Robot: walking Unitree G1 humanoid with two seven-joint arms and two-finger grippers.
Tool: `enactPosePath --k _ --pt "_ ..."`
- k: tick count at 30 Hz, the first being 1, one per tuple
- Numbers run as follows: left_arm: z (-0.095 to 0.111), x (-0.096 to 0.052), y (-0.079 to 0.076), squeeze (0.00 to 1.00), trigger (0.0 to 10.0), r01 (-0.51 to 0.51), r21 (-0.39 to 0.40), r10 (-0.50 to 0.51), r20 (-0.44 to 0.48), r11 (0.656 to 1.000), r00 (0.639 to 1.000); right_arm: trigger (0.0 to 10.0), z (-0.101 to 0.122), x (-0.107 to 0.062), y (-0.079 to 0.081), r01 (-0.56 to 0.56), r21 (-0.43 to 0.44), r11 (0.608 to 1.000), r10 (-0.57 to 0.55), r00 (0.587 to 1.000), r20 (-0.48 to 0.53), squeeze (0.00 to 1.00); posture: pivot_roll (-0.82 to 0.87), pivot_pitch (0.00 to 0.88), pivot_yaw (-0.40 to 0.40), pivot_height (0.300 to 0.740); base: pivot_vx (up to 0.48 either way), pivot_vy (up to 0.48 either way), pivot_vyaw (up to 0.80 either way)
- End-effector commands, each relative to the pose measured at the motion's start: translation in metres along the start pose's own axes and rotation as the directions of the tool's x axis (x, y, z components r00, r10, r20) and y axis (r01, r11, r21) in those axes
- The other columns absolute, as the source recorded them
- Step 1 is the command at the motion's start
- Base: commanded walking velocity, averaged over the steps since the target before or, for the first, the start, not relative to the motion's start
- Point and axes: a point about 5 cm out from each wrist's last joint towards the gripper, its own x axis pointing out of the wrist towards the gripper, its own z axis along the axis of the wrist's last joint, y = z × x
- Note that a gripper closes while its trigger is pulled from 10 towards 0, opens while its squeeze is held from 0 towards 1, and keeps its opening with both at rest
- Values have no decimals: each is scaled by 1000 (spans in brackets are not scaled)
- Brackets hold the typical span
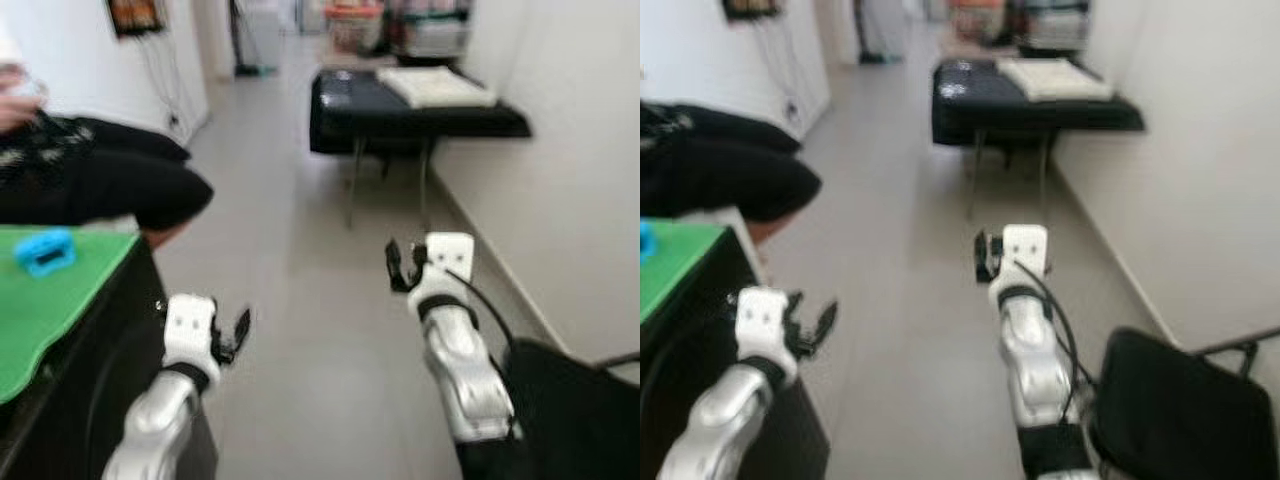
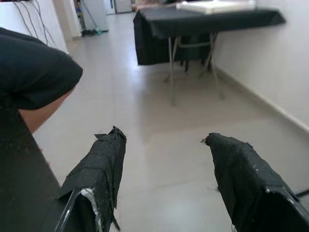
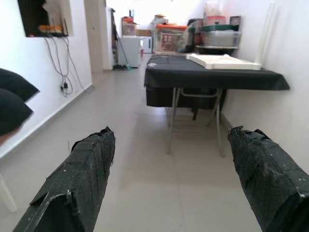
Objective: Building children table
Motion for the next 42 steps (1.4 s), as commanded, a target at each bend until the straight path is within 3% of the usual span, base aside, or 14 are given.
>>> enactPosePath --k 1,4,9,10,11,13,15,17,22,26,38,42 --pt "0 1 -2 0 10000 9 35 -9 3 999 1000 10000 -1 -3 -5 12 -12 1000 -13 1000 -4 0 -20 0 -23 740 0 0 0" --pt "0 -4 -1 0 10000 10 73 -11 19 997 1000 10000 -11 -17 -22 36 -80 996 -37 999 -20 0 -27 0 -24 740 0 0 0" --pt "0 -6 0 0 10000 7 88 -9 27 996 1000 10000 -15 -25 -29 35 -120 992 -38 999 -25 0 -34 0 -25 740 0 0 0" --pt "0 -9 -1 0 10000 6 105 -10 39 994 999 10000 -22 -37 -43 49 -187 981 -57 998 -41 0 -43 0 -26 740 0 0 0" --pt "0 -9 -1 0 10000 6 105 -10 39 994 999 10000 -22 -37 -43 49 -187 981 -57 998 -41 0 -43 0 -26 740 0 0 0" --pt "0 -12 -5 0 10000 14 113 -19 44 993 999 10000 -27 -44 -66 118 -279 953 -134 990 -37 0 -49 0 -20 740 0 0 0" --pt "-1 -14 -7 0 10000 26 113 -31 40 993 999 10000 -32 -46 -83 154 -292 944 -175 983 -47 0 -47 0 -20 740 0 0 0" --pt "-2 -14 -8 0 10000 30 114 -34 39 993 999 10000 -34 -47 -86 158 -280 947 -180 982 -55 0 -47 0 -20 740 0 0 0" --pt "-2 -19 -8 0 10000 46 112 -50 33 993 998 10000 -25 -60 -69 -43 -261 964 36 999 -29 0 -57 0 -20 740 0 0 0" --pt "-4 -25 -7 0 10000 44 116 -46 20 992 999 10000 -26 -70 -59 -130 -279 951 123 991 -44 0 -55 0 -21 740 0 0 0" --pt "-4 -43 -3 0 10000 26 137 -25 -13 990 1000 10000 -30 -87 -49 -211 -245 946 203 978 -57 0 -35 0 -24 740 0 0 0" --pt "-4 -41 6 0 10000 9 172 -5 -19 985 1000 10000 -29 -84 -45 -207 -238 949 201 978 -50 0 -29 0 -23 740 0 0 0"
